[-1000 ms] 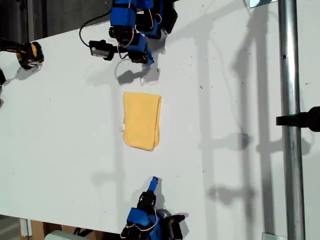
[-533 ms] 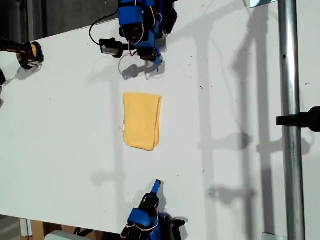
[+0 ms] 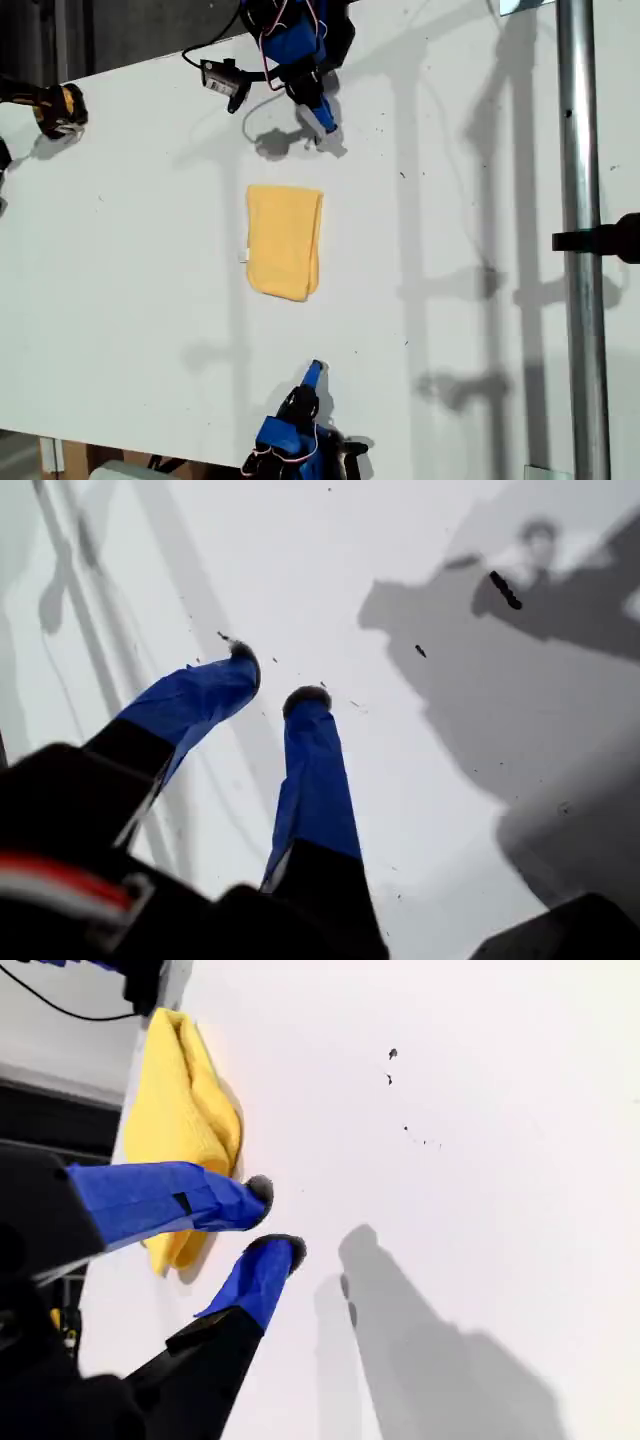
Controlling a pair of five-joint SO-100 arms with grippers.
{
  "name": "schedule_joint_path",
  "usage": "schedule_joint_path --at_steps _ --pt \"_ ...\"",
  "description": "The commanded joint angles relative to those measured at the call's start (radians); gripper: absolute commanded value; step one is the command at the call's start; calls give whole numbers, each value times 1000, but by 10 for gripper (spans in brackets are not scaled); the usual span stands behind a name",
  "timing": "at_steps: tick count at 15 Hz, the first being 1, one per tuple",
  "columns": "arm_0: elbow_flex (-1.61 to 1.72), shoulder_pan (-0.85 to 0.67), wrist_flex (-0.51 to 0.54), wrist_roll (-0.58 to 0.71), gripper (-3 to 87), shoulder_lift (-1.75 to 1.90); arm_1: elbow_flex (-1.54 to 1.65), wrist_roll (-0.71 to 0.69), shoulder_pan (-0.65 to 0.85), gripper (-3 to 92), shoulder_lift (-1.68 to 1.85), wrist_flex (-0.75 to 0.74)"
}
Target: Grasp corners of a towel and fold twice.
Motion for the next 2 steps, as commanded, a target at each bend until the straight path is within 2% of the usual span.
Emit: schedule_joint_path --at_steps 1,2 --pt "6 0 3 2 70 3 -15 5 -5 111 5 17" --pt "6 0 3 2 70 3 -15 5 -3 111 5 17"
